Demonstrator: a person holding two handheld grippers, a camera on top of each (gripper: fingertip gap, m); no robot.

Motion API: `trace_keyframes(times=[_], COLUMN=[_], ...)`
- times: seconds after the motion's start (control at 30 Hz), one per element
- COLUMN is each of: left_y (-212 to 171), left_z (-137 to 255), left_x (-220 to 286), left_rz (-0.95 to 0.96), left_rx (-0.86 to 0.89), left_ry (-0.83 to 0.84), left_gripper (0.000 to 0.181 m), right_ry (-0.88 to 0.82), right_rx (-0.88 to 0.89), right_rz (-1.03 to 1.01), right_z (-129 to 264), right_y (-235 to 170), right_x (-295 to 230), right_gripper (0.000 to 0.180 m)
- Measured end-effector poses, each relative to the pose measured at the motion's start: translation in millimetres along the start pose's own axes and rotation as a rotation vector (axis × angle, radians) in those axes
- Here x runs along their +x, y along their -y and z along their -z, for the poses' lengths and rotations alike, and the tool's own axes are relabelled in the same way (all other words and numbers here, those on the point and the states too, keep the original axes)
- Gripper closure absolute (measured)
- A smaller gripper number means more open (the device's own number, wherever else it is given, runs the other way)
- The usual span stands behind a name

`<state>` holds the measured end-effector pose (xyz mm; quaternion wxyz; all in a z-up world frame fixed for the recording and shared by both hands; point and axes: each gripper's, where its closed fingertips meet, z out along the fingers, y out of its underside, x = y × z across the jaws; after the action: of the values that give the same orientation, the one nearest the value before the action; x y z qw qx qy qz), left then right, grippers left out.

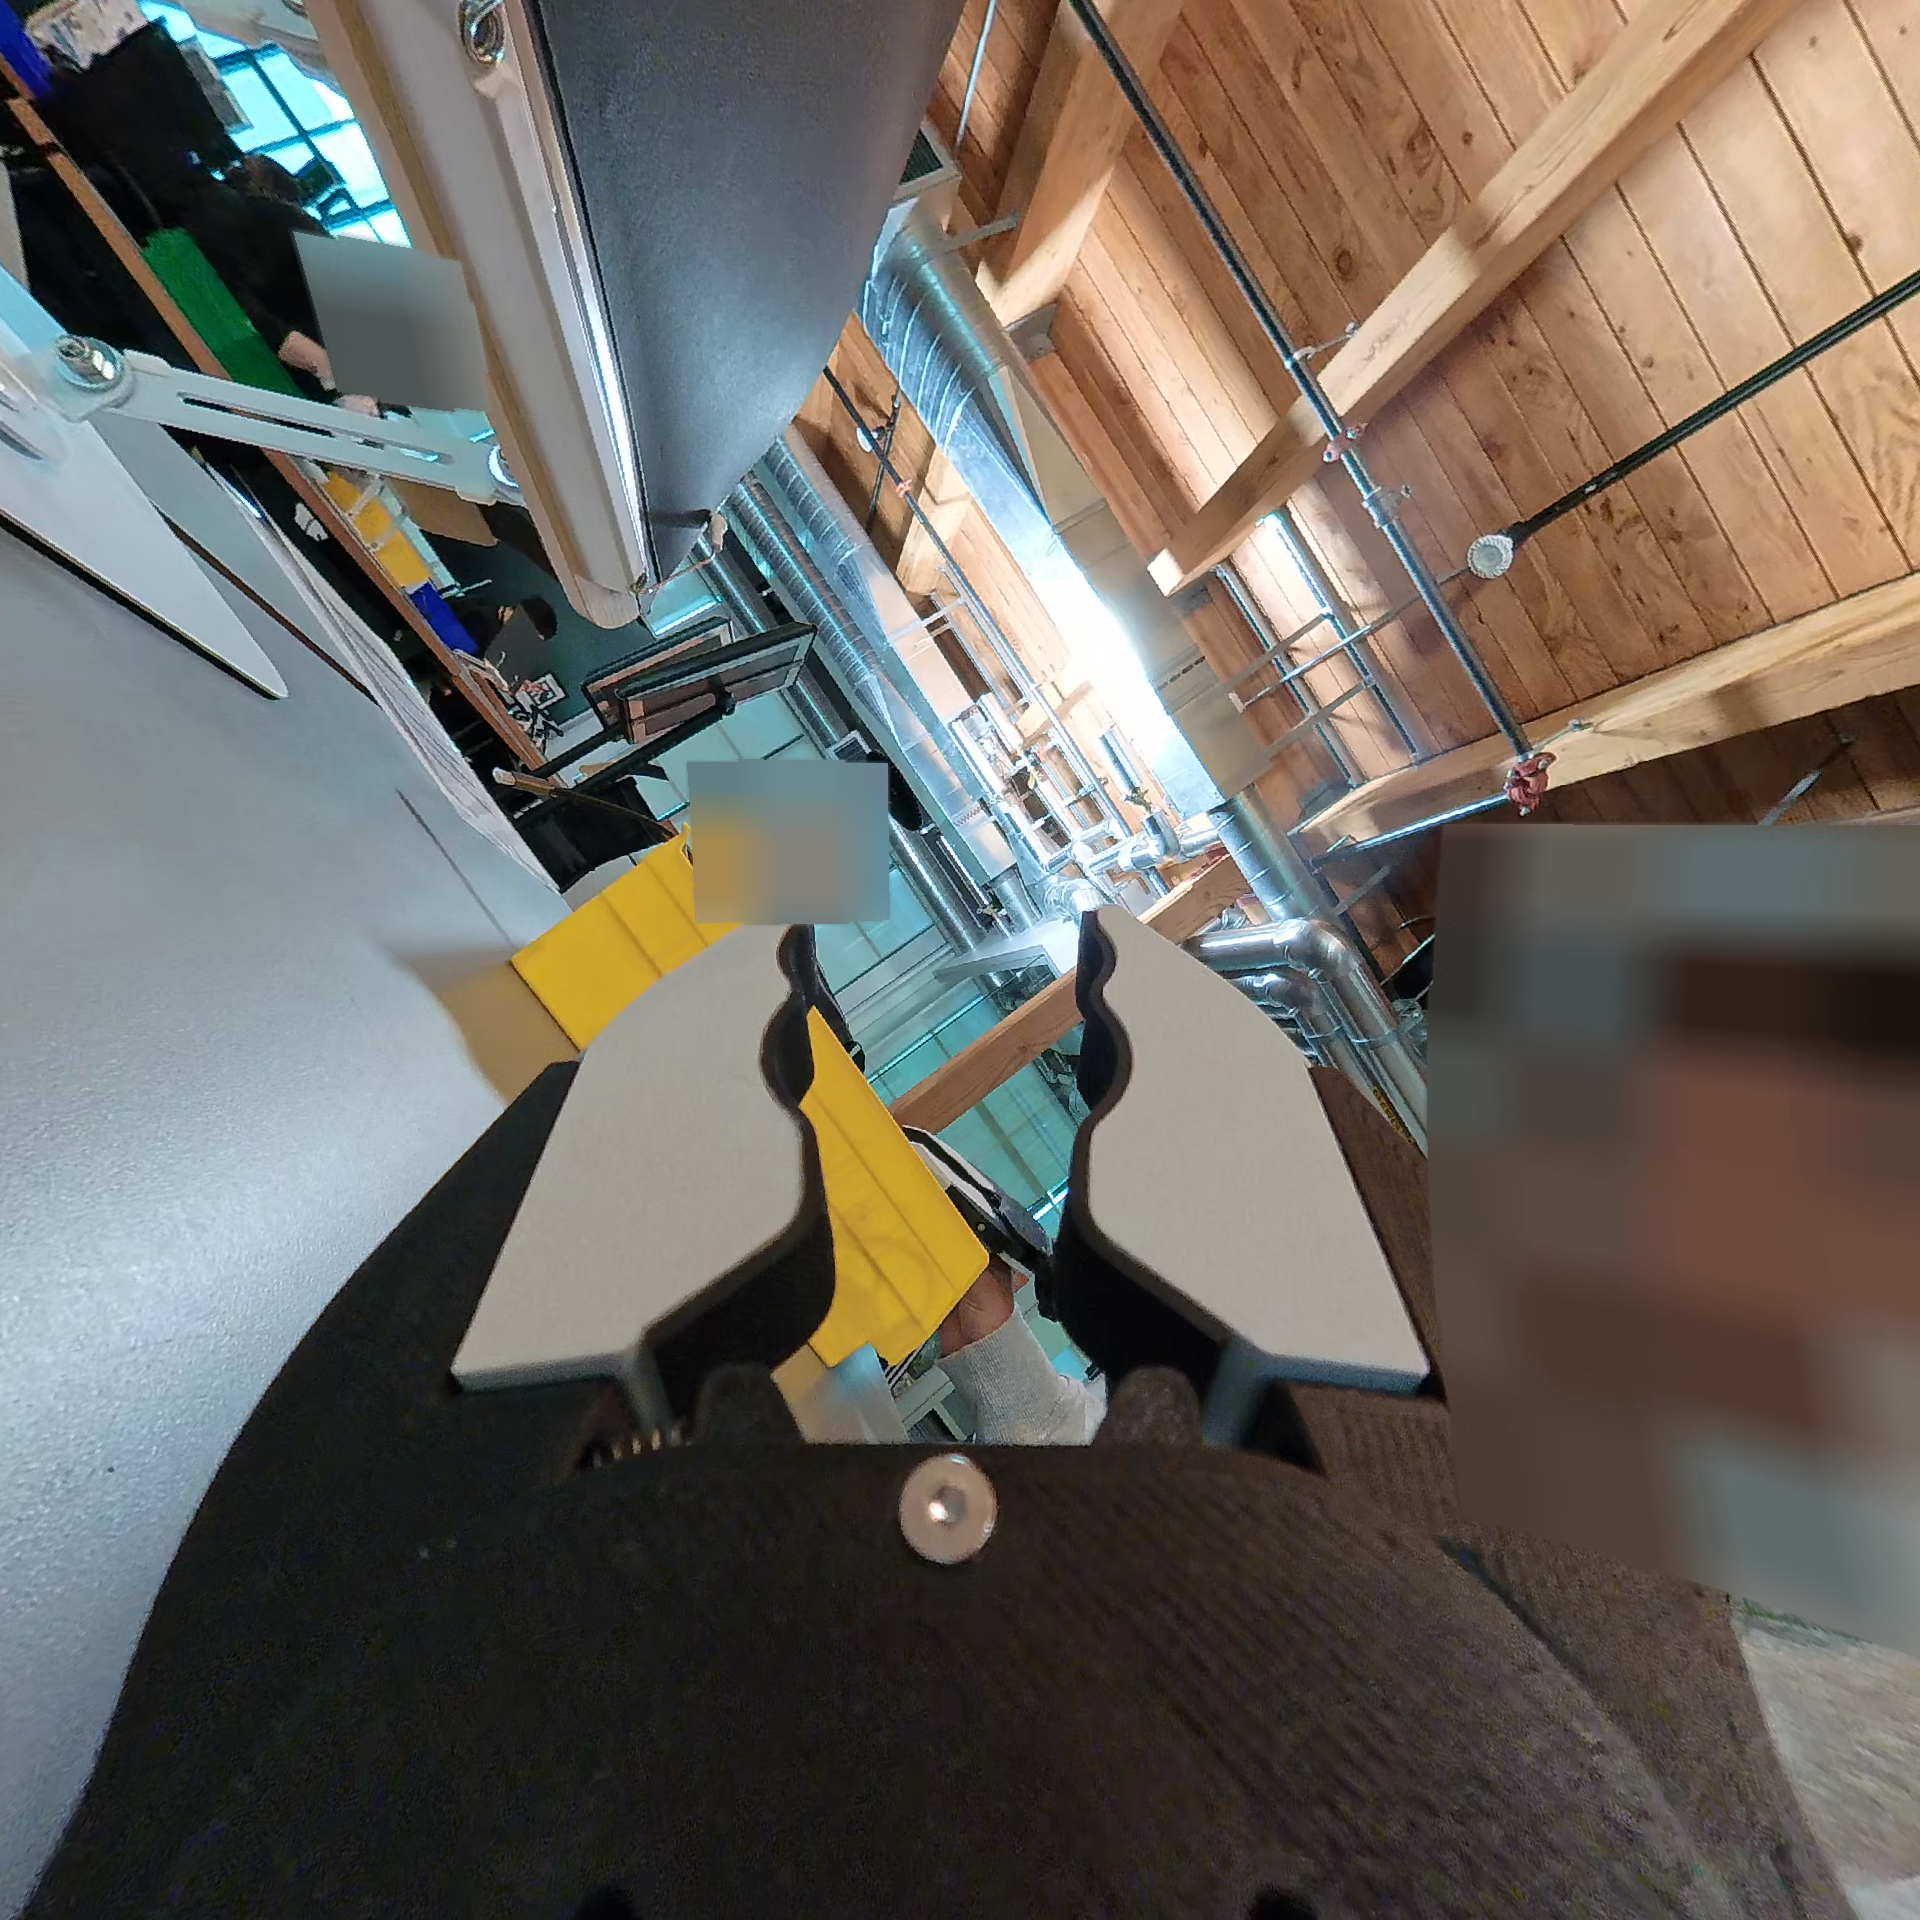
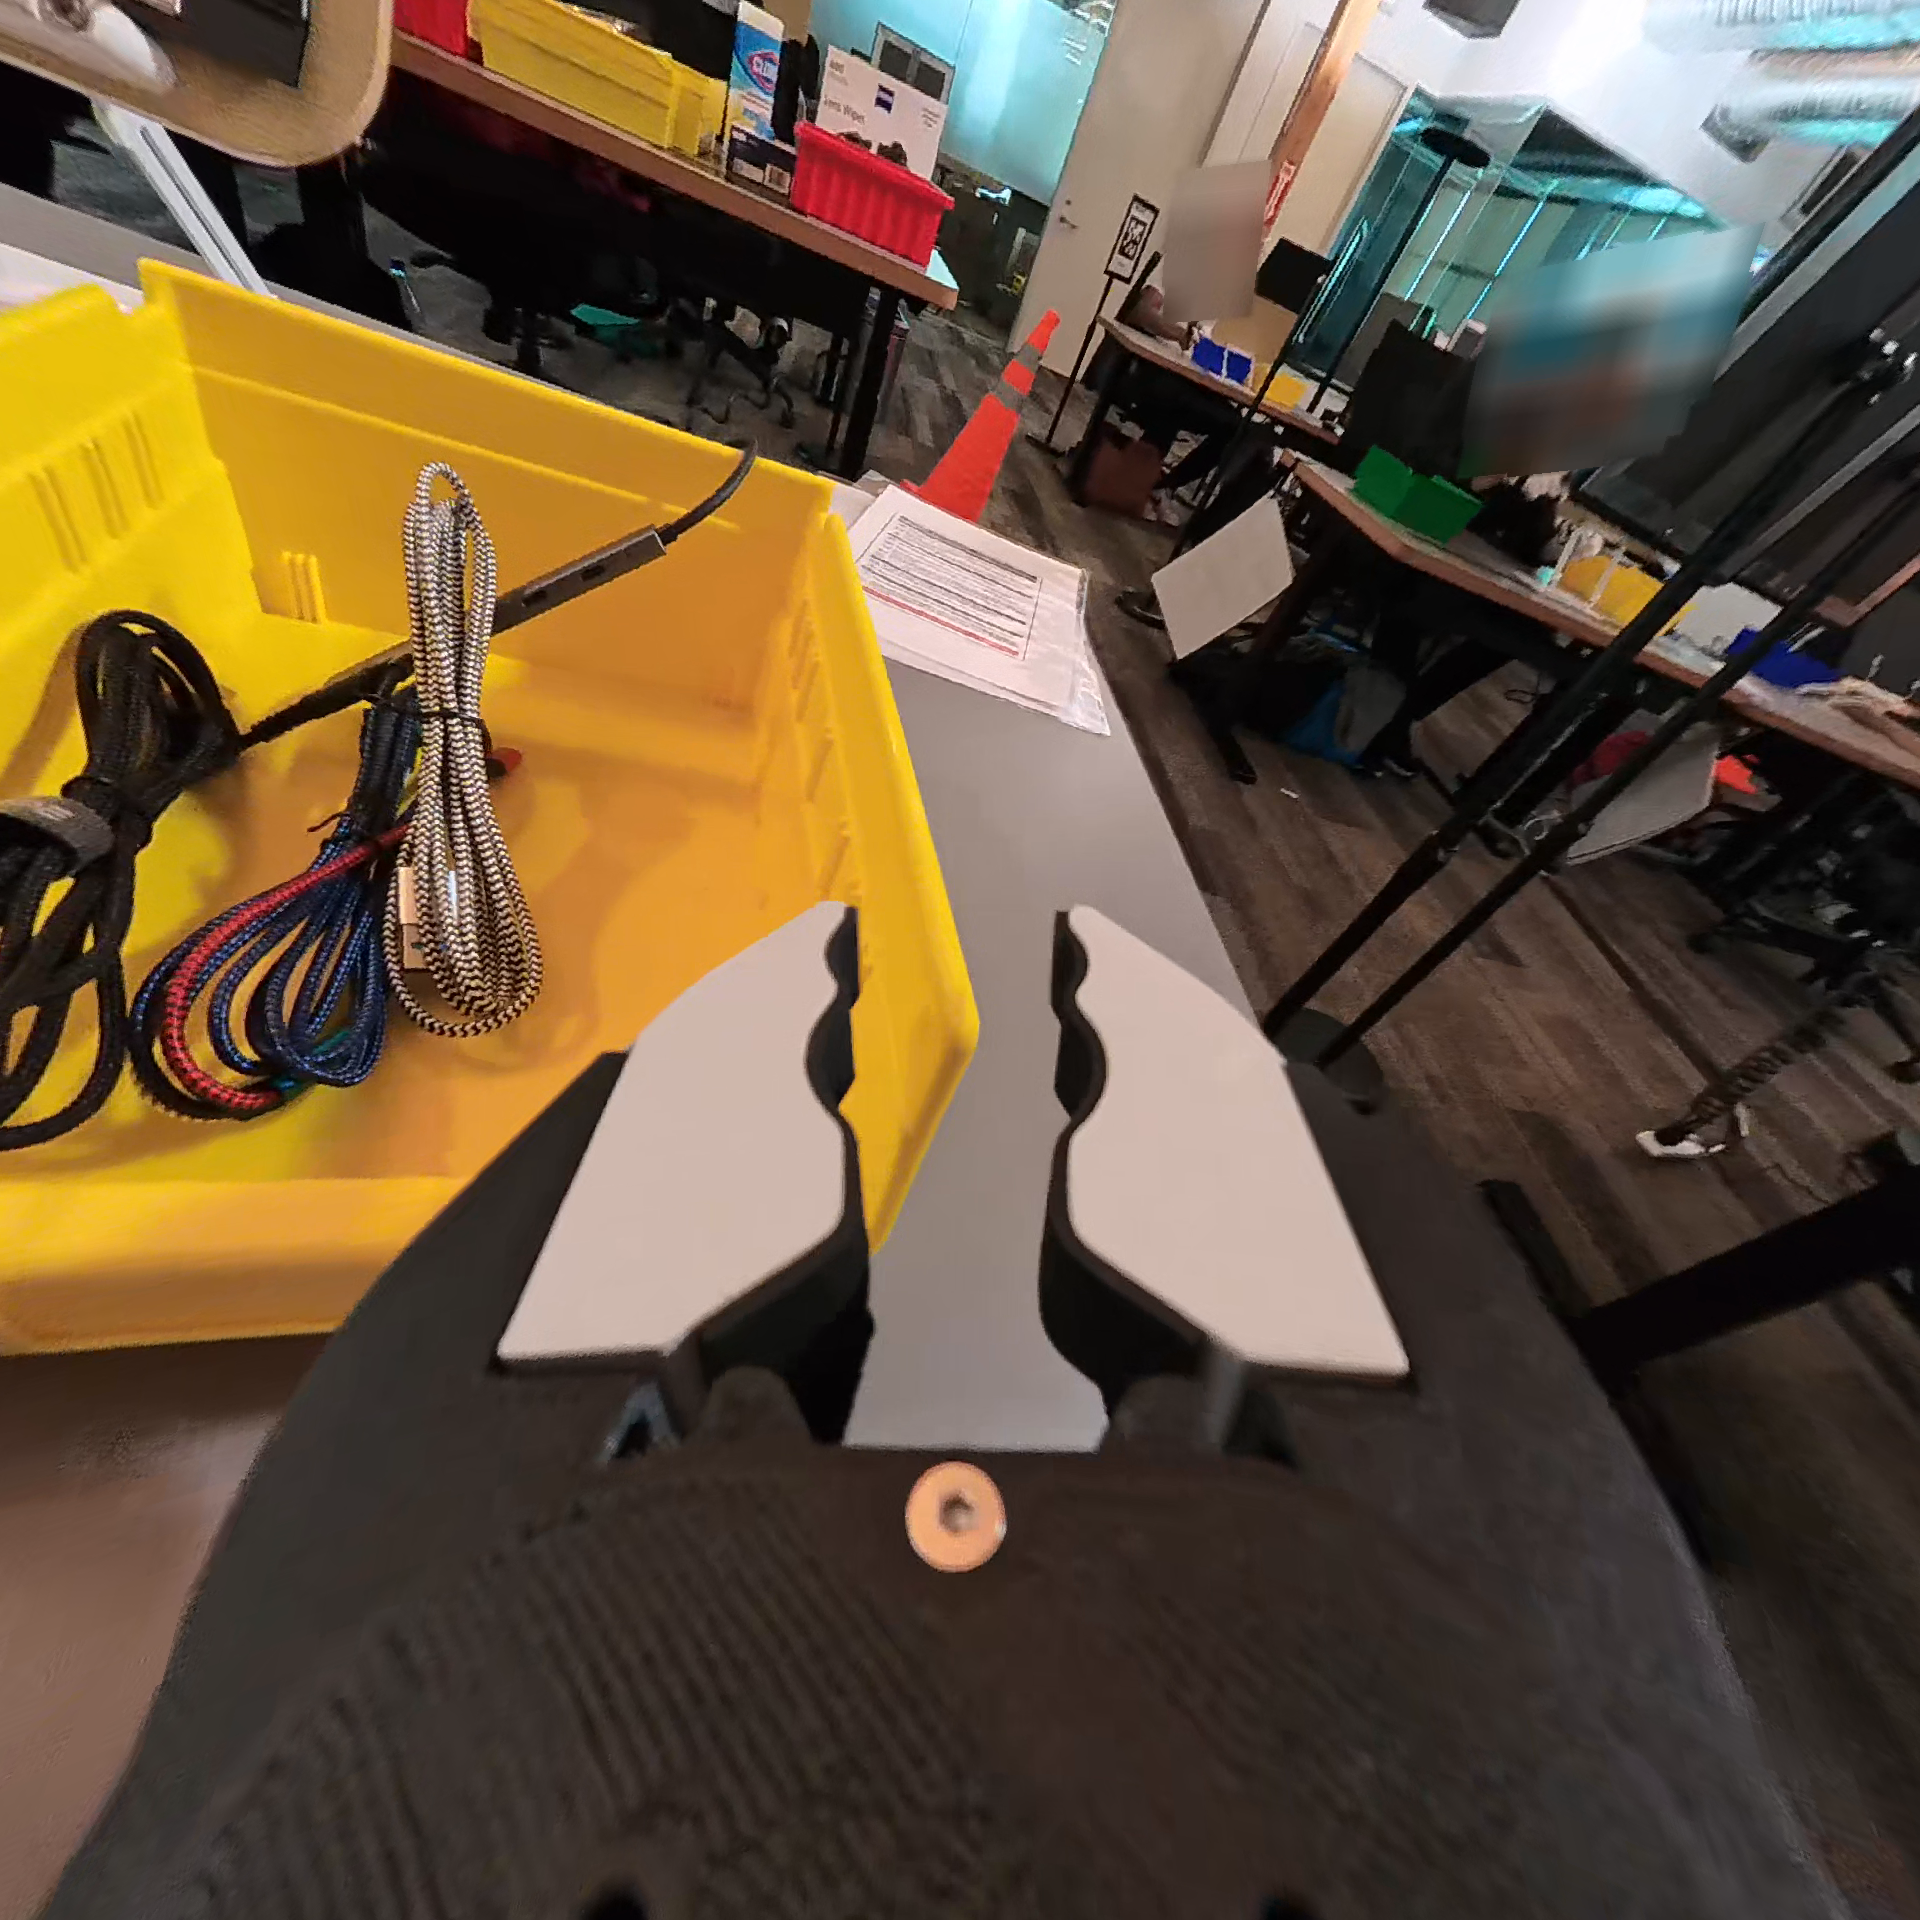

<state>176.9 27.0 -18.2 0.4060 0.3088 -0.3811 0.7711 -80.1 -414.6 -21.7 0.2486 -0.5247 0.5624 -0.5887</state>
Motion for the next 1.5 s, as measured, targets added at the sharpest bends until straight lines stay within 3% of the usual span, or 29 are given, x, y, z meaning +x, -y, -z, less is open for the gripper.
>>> trace_keyframes(times=[0.17, 0.3, 0.6, 0.9, 0.97, 1.17, 1.4, 1.5], left_y=[0.1, 0.2, 0.5, 1.2, 1.4, 1.7, 1.7, 1.8], left_z=[0.0, 0.0, 0.1, 0.6, 0.8, 1.0, 1.4, 1.7], left_x=[-0.1, -0.3, -0.6, -1.2, -1.5, -1.9, -2.4, -2.7], left_rz=[0.001, 0.002, 0.001, 0.000, 0.000, 0.001, 0.003, 0.003], left_rx=[0.000, 0.000, 0.003, 0.008, 0.010, 0.012, 0.012, 0.014], left_ry=[0.001, 0.002, 0.004, 0.010, 0.012, 0.014, 0.017, 0.018], left_gripper=[0.132, 0.132, 0.131, 0.132, 0.132, 0.132, 0.132, 0.132], right_ry=[0.063, 0.139, 0.183, 0.284, 0.327, 0.519, 0.742, 0.731], right_rx=[-0.070, -0.141, -0.146, -0.173, -0.240, -0.393, -0.332, -0.332], right_rz=[-0.162, -0.207, -0.427, -0.551, -0.533, -0.590, -0.669, -0.683], right_z=[-12.5, -24.0, -34.9, -73.4, -79.8, -74.9, -59.0, -56.0], right_y=[-20.1, -36.3, -42.0, -40.7, -47.4, -55.8, -40.0, -38.2], right_x=[0.2, -17.6, -13.7, -12.8, -21.3, -50.0, -75.4, -79.9], right_gripper=[0.087, 0.059, 0.057, 0.045, 0.045, 0.074, 0.108, 0.111])
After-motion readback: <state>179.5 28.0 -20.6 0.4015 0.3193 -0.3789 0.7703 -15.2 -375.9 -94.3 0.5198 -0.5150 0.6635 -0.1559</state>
